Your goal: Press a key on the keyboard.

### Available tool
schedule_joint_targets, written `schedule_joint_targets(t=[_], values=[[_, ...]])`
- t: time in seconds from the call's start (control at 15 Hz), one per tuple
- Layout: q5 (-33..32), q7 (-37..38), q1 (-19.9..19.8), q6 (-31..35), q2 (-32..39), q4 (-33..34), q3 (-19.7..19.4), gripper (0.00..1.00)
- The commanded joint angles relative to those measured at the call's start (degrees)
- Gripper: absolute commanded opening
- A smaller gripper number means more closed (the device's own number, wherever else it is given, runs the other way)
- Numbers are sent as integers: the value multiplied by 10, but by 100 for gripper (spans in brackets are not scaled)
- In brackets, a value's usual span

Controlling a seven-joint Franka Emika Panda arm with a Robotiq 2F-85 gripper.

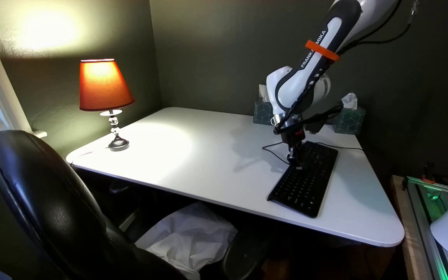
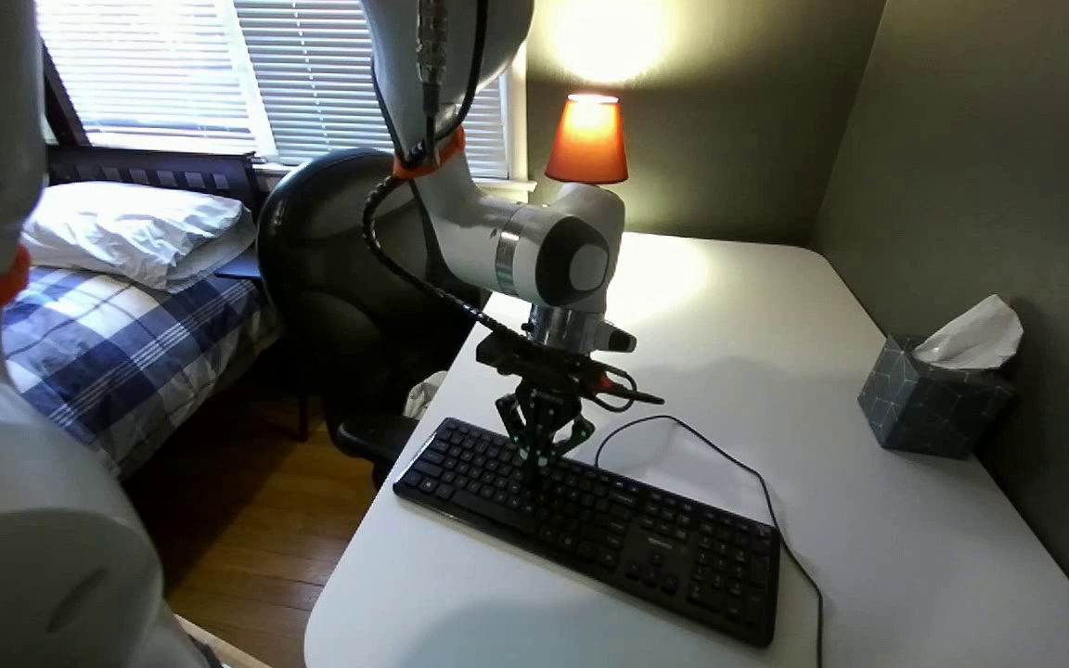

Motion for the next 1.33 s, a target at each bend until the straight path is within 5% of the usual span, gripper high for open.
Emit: schedule_joint_targets(t=[0.0,1.27], values=[[14,-13,-9,-12,17,16,8,0],[11,-4,-10,-6,-19,-12,4,0]])
